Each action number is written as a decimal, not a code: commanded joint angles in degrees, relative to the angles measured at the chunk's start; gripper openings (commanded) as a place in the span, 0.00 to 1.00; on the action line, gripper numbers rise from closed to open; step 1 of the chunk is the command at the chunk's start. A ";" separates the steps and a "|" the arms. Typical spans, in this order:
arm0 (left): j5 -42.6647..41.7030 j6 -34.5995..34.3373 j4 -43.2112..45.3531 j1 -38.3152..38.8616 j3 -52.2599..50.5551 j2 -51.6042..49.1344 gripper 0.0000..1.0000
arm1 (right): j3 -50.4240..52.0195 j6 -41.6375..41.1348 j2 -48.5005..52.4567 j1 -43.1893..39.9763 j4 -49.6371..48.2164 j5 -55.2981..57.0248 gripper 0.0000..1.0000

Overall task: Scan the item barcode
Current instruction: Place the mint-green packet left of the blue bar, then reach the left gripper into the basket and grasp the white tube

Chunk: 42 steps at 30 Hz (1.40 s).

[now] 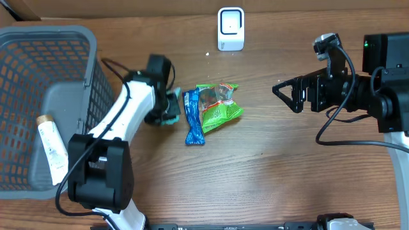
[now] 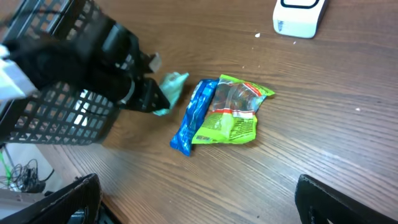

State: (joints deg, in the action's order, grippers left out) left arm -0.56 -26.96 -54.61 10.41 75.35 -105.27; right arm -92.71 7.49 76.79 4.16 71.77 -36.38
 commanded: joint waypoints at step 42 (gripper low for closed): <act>9.51 14.93 -35.85 -48.72 35.54 11.63 0.64 | -1.38 0.04 -0.15 -0.07 -0.96 0.33 1.00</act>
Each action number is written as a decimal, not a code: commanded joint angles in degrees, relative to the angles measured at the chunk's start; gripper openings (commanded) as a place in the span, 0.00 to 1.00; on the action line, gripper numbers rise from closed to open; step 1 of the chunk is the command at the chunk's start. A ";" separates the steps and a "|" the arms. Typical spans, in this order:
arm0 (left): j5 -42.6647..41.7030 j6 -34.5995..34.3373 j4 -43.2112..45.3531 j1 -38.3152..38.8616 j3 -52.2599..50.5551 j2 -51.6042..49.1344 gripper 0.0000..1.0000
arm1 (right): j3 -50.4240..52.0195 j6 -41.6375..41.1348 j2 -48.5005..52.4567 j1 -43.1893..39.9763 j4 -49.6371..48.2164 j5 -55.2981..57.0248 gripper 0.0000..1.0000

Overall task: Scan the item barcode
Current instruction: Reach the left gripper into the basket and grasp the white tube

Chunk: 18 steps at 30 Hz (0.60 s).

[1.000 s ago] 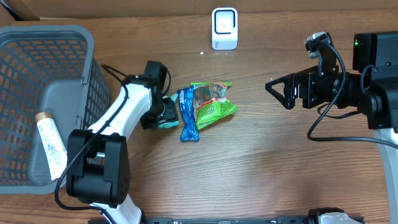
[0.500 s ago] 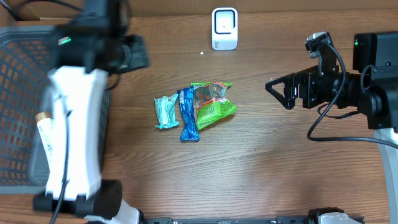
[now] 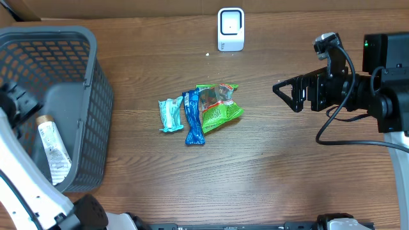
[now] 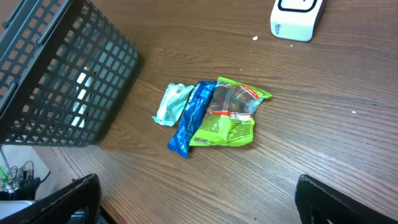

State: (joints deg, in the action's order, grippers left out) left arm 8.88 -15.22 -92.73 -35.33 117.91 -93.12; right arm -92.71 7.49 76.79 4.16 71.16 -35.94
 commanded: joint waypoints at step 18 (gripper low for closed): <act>6.71 8.92 40.28 -5.55 -46.34 -0.96 0.74 | -1.07 0.04 -0.15 -0.07 -0.31 -0.11 1.00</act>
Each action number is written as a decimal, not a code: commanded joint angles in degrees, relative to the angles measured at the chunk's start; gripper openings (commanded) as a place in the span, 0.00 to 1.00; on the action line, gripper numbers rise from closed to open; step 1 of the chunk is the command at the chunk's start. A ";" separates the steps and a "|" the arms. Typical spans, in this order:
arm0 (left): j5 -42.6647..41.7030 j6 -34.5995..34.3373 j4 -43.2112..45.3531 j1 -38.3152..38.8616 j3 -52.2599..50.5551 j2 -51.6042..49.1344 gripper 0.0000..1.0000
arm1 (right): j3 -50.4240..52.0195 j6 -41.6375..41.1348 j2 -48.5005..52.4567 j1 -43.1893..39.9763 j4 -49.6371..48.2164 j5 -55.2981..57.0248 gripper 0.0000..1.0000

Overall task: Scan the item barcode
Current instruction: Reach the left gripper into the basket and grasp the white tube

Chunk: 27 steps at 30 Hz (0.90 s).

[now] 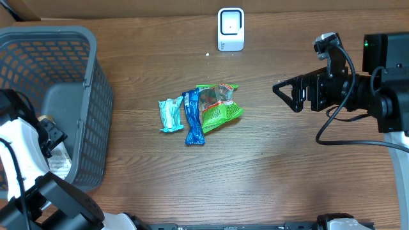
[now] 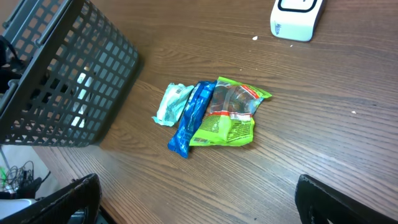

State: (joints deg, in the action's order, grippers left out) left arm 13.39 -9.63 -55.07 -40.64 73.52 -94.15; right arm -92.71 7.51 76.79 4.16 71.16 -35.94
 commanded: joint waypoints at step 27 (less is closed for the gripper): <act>-13.07 8.35 18.25 -0.20 -10.43 -11.85 0.04 | -1.01 0.02 -0.15 -0.07 -0.35 -0.11 1.00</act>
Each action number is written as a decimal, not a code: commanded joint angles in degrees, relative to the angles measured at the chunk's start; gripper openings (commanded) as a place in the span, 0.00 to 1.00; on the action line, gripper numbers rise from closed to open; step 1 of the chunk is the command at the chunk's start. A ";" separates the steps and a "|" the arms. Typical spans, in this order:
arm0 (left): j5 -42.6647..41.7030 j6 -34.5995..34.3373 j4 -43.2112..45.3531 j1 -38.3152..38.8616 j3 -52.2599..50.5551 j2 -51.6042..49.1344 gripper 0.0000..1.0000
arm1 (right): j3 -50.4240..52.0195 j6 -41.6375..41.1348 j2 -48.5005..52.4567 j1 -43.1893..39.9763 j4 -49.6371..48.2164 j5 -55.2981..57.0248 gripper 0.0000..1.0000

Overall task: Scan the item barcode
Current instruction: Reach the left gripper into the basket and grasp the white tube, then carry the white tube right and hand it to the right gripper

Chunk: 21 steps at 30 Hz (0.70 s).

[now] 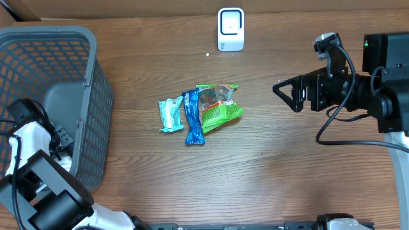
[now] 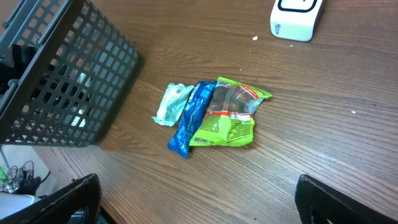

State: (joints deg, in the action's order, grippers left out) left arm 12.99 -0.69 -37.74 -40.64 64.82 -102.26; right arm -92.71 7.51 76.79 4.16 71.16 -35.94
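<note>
Three packets lie together mid-table: a teal one (image 1: 170,115) (image 2: 173,104), a blue one (image 1: 193,119) (image 2: 192,116) and a green one (image 1: 218,106) (image 2: 233,112). The white scanner (image 1: 231,29) (image 2: 297,17) stands at the far edge. My right gripper (image 1: 285,96) (image 2: 199,211) hovers open to the right of the packets, holding nothing. My left arm (image 1: 25,137) reaches down into the grey basket (image 1: 96,70) (image 2: 81,74); its gripper is low inside, with the jaws hidden.
The mesh basket fills the left side of the table. My left arm covers whatever lies on the basket floor. Bare wood surrounds the packets, and a small white speck (image 1: 208,54) lies near the scanner.
My left arm has sunk lower and nearer the basket's front-left corner, and it now covers the white tube that showed on the basket floor. The packets and the right arm have not moved.
My left gripper was at the teal packet beside the blue one on the table. Then the teal packet lay free there and the arm was at the basket's left edge. Later it hung over a white tube in the basket, and now sits lower over it.
</note>
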 commanded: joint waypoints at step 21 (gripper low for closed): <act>-30.42 -6.34 -58.10 36.17 87.45 -4.17 0.04 | -1.01 -0.50 -0.15 -0.07 -1.66 2.38 0.99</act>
State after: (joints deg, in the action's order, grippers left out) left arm -25.28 -1.32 -94.80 -15.62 151.55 -105.75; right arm -92.68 7.49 76.79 4.16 69.91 -35.75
